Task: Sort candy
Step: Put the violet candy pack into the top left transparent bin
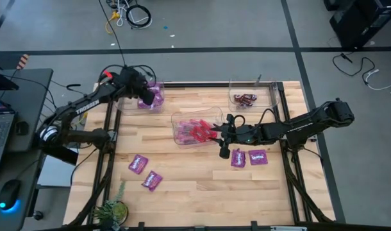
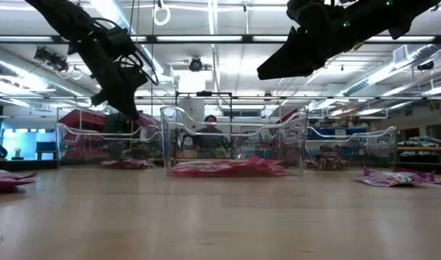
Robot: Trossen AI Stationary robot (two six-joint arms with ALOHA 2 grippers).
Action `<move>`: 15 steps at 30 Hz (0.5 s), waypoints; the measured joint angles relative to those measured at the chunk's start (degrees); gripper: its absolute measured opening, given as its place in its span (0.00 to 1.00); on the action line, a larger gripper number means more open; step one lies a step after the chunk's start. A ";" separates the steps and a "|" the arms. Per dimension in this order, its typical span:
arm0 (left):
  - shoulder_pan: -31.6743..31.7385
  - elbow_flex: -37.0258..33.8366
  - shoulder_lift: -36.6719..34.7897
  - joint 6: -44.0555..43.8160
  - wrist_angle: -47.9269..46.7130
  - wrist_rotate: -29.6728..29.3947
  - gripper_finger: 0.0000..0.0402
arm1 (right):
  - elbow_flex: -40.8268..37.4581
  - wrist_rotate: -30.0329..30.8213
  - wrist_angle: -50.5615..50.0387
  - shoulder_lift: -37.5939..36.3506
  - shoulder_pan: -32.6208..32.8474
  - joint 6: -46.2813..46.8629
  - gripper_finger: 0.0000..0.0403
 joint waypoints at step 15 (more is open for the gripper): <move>-7.19 1.56 -5.04 8.20 -6.58 -0.58 0.20 | 0.00 0.00 -0.12 -0.02 0.00 0.04 0.43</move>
